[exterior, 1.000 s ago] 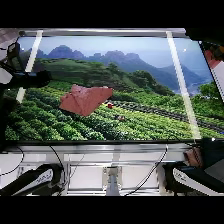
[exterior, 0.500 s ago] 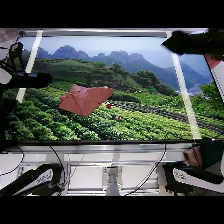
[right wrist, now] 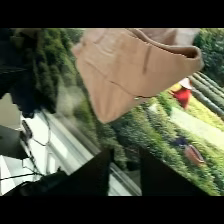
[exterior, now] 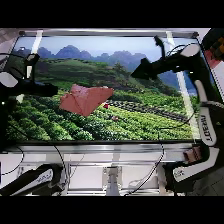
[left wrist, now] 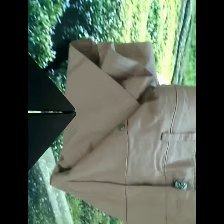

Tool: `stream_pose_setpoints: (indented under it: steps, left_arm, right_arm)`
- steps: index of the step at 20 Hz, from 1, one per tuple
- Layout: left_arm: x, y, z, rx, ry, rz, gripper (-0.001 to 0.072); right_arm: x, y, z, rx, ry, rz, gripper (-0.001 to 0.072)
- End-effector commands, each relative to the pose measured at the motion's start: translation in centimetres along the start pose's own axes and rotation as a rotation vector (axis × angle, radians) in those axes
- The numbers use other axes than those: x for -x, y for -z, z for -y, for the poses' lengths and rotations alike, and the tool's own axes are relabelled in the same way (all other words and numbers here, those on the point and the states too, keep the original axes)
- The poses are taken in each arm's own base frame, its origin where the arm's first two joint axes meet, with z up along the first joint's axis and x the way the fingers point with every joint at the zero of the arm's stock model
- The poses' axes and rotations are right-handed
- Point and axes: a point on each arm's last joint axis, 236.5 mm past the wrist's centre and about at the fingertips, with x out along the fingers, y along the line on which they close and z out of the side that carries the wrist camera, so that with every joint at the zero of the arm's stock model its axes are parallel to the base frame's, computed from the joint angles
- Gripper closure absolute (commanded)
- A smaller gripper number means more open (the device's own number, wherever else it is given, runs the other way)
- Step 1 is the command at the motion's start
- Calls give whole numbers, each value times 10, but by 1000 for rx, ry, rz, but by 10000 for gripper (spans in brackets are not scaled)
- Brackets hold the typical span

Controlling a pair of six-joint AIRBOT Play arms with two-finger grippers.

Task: Fold the clothes and pants, and hang the long-sleeved shirts on hangers.

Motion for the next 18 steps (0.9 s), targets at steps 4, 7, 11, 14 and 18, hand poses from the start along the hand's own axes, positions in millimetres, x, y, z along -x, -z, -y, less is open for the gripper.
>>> stream_pose_setpoints:
  steps: [4,7,11,14,18]
  left_arm:
    - [-30,-46,24,161,175,169,287]
    - [-59,-47,21,251,218,159,143]
    - [-103,-33,13,349,249,95,143]
    - [-127,-33,-8,391,197,116,143]
    - [-138,-40,-29,414,134,170,143]
  right_arm:
    - [-84,-11,38,-17,130,23,427]
    - [-102,-13,36,29,164,45,143]
    - [-106,-10,35,44,175,36,144]
    - [-106,-8,35,43,174,28,144]
    - [-106,-3,33,37,166,8,143]
